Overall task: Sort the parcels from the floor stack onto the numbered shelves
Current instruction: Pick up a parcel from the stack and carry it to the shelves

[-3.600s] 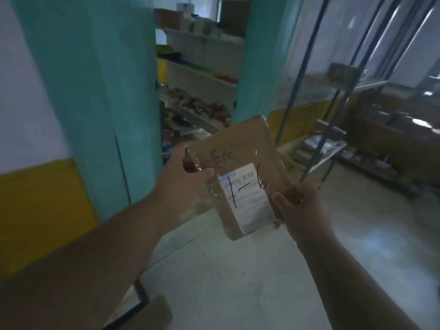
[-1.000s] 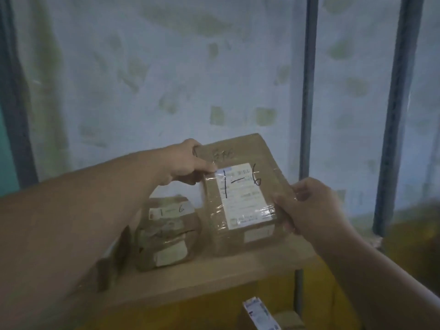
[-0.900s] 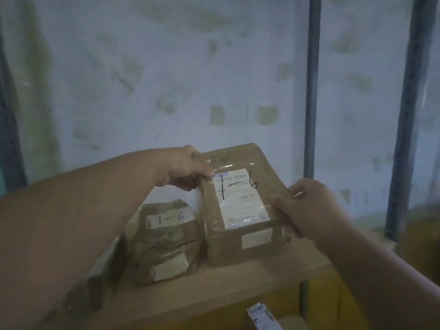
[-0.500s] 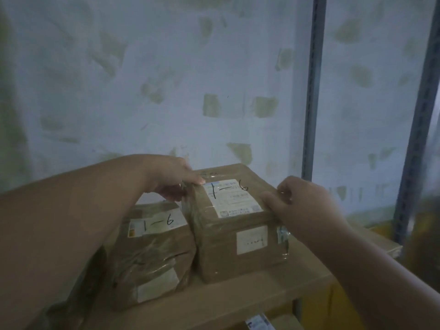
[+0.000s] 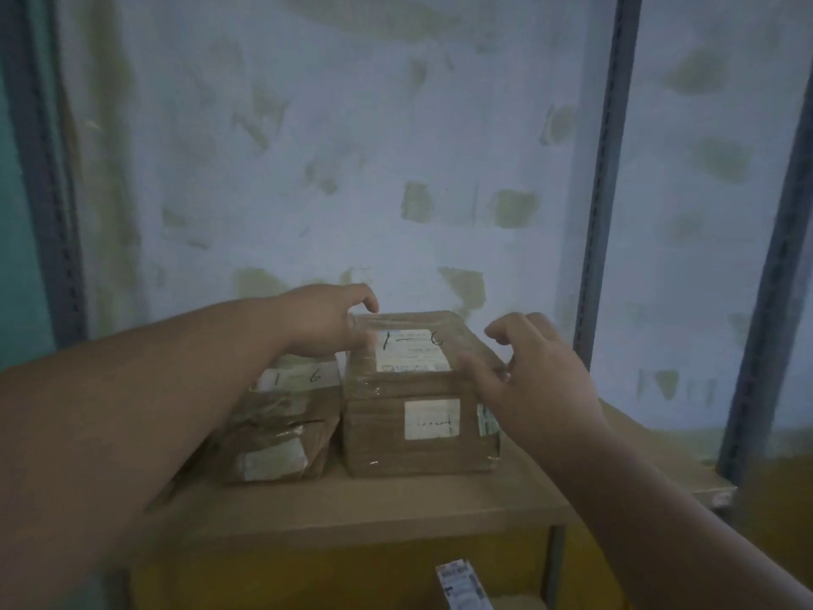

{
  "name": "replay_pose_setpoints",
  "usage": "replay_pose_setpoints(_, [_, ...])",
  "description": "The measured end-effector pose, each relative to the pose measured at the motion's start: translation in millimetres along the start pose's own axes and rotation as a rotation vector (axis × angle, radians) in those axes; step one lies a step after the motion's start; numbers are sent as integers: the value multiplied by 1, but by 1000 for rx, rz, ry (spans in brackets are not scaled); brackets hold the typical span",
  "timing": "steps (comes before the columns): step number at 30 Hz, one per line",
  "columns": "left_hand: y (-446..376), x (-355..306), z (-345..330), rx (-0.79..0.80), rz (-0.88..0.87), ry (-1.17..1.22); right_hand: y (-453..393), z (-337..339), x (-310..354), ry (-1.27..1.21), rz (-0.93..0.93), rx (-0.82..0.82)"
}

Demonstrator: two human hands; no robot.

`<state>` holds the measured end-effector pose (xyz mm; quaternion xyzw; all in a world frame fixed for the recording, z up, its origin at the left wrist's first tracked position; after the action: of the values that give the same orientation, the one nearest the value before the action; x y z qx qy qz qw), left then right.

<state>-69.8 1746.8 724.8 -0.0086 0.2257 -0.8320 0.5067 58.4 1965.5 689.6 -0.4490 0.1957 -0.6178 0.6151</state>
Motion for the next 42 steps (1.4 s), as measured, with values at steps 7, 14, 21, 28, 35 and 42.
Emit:
replay_pose_setpoints(7, [121,-13,26,-290,75,39,24,1,46,-275,145,-14])
replay_pose_setpoints(14, [319,52,63,-523,388,17,95,7,211,-639,371,99])
replay_pose_setpoints(21, [543,149,107,-678,681,-90,204,-4,432,-980,534,197])
replay_pose_setpoints(28, [712,248,158,-654,946,-258,295,-32,624,-1154,581,396])
replay_pose_setpoints(35, [786,380,152,-519,1096,-326,325,-116,751,-1150,653,480])
replay_pose_setpoints(42, [827,537,161,-504,1265,-297,345,-229,908,-1239,680,575])
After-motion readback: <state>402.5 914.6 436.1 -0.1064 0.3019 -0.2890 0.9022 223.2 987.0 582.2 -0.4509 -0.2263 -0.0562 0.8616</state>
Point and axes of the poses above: each hand's wrist, its own y-axis away from the middle knuckle, its own z-axis out of the back of the hand, x = y × z, the point moved 4 cm from there along -y, towards the middle knuckle, and after that the axes turned 9 degrees about -x, right-handed, at the moved point
